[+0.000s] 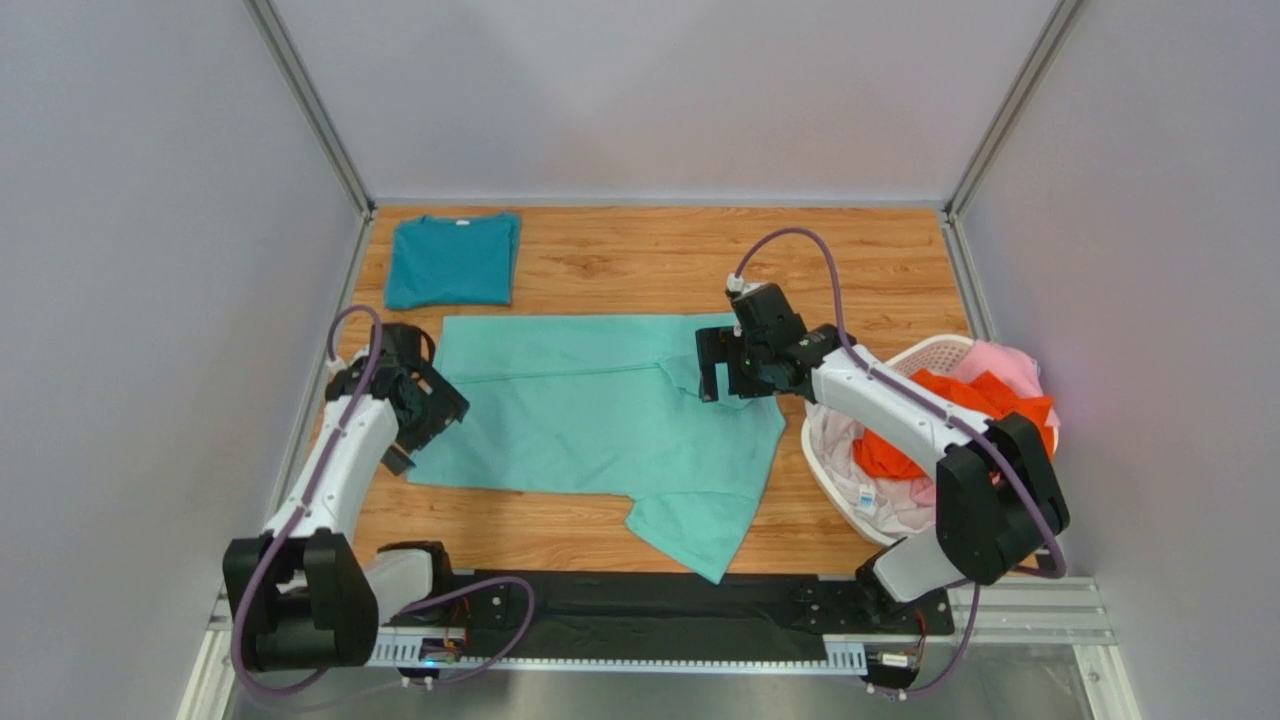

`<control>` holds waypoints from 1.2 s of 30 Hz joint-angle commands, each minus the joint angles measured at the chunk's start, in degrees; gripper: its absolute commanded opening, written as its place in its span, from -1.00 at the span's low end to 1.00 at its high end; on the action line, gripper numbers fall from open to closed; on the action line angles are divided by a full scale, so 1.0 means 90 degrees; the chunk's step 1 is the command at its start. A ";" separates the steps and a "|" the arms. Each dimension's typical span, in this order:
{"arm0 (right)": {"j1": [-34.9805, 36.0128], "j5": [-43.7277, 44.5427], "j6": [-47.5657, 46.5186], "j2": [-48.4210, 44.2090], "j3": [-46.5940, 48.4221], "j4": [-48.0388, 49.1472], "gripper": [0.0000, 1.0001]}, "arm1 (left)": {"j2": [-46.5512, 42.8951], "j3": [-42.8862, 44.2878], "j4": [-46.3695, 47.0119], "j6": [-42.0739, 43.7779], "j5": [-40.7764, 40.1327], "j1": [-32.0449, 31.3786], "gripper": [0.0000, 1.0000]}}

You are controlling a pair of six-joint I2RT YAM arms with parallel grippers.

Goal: Fold and stack the t-shirts
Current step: Fold the tshirt

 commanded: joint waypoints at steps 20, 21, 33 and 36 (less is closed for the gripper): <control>0.0219 0.0205 0.0028 -0.0417 -0.0632 0.0349 1.00 | -0.0206 -0.1714 0.0602 -0.0739 -0.0170 0.0730 0.39; 0.0229 0.0195 0.0018 -0.0407 -0.0622 0.0349 1.00 | -0.0158 -0.1734 0.0632 -0.0719 -0.0150 0.0740 0.38; 0.0219 0.0185 -0.0011 -0.0387 -0.0661 0.0300 1.00 | 0.0428 -0.1802 0.1042 -0.0583 -0.0062 0.0936 0.22; 0.0229 0.0176 -0.0012 -0.0368 -0.0661 0.0290 1.00 | 0.0565 -0.1763 0.1130 -0.0563 -0.0004 0.0965 0.17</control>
